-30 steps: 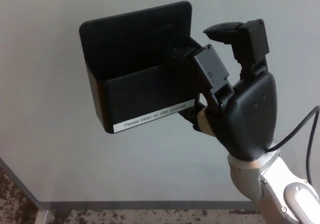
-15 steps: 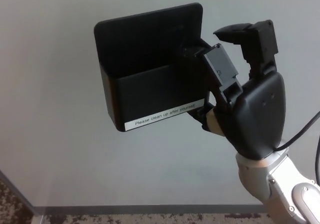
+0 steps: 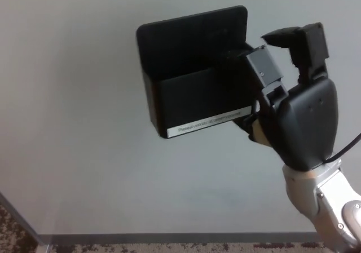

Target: The robot uses its right hand to pick up the magnetic container kept in the middle of the desk and turn leftwards and walk towards the whiteboard and extend the right arm to stick the container on it

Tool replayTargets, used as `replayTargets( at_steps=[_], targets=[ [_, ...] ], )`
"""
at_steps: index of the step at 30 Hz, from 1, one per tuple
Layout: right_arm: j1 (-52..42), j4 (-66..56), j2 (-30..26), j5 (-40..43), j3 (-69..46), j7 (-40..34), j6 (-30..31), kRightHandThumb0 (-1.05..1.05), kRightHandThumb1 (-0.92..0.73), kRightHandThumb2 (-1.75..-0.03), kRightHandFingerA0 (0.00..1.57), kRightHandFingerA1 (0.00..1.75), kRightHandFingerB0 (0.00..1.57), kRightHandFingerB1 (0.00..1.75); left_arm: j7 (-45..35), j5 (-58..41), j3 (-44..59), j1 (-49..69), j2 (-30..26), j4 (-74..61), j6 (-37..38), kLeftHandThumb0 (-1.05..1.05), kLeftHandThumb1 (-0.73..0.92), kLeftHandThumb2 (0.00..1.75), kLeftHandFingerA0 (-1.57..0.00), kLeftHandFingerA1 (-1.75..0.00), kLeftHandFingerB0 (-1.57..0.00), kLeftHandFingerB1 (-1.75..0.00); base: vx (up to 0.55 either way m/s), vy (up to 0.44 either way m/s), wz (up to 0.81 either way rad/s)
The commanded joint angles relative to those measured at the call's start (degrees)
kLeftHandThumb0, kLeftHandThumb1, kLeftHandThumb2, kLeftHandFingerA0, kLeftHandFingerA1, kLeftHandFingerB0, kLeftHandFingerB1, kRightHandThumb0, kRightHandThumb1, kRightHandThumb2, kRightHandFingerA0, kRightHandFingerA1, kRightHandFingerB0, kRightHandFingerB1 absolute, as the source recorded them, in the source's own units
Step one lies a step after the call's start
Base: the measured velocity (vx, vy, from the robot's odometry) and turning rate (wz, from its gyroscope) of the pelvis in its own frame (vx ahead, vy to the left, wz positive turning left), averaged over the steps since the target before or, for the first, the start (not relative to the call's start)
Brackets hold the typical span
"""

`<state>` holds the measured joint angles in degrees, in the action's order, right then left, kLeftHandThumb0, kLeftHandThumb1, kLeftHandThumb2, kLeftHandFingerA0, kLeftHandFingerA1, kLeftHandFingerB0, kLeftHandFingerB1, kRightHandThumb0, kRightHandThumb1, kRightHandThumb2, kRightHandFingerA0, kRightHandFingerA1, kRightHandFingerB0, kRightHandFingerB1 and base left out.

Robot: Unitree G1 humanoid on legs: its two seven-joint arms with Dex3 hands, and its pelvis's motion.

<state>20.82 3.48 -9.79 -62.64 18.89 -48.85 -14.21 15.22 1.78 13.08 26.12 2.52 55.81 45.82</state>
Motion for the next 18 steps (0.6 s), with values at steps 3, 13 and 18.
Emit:
replayTargets(
  at_steps=[3,13,18],
  targets=[
    [6.6,9.2,-3.5,2.5,-4.1,-3.4,0.9,-0.23,-0.53,-0.80,0.92,1.66,0.76,1.53,-1.1,-1.7,0.7,0.8,-0.1,0.0,3.8,0.13,0.62,1.06,-1.04,-1.05,-0.90,-0.95,0.00,0.000,0.00],
    [10.6,17.3,-6.2,2.7,-4.2,-3.2,1.9,-0.24,-0.55,-0.70,0.90,1.70,0.70,1.54,-1.1,-1.6,1.1,1.3,0.0,-0.1,3.4,0.15,0.61,1.07,-1.03,-1.03,-0.89,-0.94,0.00,0.000,0.00],
    [14.0,23.6,-6.7,3.8,-4.1,-3.5,2.5,-0.18,-0.49,-0.90,0.91,1.70,0.74,1.46,-0.6,-0.8,1.0,2.2,-0.4,0.7,3.7,0.09,0.59,1.13,-1.00,-1.01,-0.91,-0.95,0.00,0.000,0.00]
  ],
)
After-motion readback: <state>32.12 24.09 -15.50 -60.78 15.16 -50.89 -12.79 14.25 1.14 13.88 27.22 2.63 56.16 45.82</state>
